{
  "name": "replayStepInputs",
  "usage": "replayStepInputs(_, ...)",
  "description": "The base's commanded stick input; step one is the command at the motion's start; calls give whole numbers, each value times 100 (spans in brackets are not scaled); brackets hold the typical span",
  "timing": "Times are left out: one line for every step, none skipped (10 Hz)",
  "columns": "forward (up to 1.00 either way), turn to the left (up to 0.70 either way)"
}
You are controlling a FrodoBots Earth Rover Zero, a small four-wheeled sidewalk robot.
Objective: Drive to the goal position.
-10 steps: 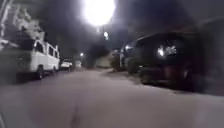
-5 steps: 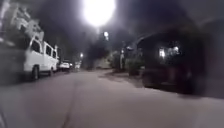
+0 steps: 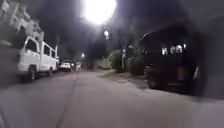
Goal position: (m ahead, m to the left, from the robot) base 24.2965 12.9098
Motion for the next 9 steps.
replayStepInputs(70,0)
replayStepInputs(70,0)
replayStepInputs(70,0)
replayStepInputs(70,0)
replayStepInputs(70,0)
replayStepInputs(70,0)
replayStepInputs(70,0)
replayStepInputs(70,0)
replayStepInputs(70,0)
